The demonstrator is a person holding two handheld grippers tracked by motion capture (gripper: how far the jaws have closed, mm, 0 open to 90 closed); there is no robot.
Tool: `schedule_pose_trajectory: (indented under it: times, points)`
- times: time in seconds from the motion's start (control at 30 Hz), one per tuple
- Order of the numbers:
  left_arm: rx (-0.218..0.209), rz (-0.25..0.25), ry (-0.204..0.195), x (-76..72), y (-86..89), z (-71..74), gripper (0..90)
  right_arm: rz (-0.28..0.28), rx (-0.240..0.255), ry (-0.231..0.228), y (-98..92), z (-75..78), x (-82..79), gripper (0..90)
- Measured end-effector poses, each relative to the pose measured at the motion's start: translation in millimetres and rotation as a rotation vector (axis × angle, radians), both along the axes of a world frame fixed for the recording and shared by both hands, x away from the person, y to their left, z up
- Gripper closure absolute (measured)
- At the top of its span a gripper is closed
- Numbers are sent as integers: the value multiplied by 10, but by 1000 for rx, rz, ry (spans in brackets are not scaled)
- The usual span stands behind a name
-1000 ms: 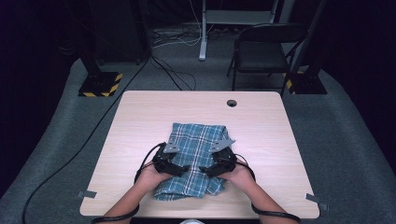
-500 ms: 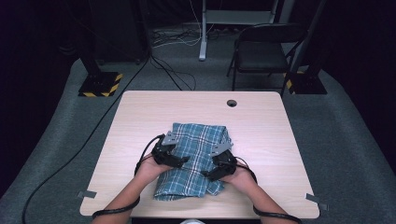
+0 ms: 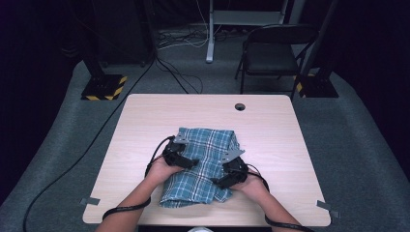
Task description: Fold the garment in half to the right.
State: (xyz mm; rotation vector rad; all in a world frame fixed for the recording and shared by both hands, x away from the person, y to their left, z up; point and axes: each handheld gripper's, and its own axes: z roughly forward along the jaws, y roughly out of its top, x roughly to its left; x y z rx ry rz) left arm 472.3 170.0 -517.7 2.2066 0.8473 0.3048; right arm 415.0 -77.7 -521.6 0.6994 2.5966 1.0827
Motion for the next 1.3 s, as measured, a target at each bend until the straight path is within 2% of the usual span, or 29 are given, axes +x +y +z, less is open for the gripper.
schedule_pose_trajectory:
  times: [0.1, 0.27, 0.43, 0.57, 0.67, 0.77, 0.9, 1.0, 1.17, 1.3]
  points:
    - [-6, 22, 3, 1, -34, -19, 93, -11, -25, -2, -23, 7, 5, 117]
    - [29, 26, 2, -4, -76, 58, 95, -31, 6, 33, -114, 13, 45, 116]
    - [43, 12, -18, -67, -30, 159, 104, -42, 5, -3, -139, 78, 18, 111]
    - [48, 18, -39, -123, 76, 219, 103, -60, 22, -19, -188, 134, 9, 107]
    - [24, 41, -39, -161, 197, 236, 104, -83, 42, -20, -240, 164, 22, 106]
    - [18, 59, -40, -187, 313, 226, 104, -104, 66, -13, -288, 179, 40, 106]
    - [-23, 95, -35, -190, 456, 197, 104, -125, 75, -15, -331, 188, 62, 106]
    - [-18, 113, -32, -177, 526, 165, 104, -138, 76, -18, -363, 187, 79, 106]
    - [-36, 149, -26, -146, 613, 114, 106, -185, 83, -20, -452, 186, 121, 107]
    - [-20, 163, -22, -132, 656, 71, 106, -235, 100, -14, -538, 186, 154, 107]
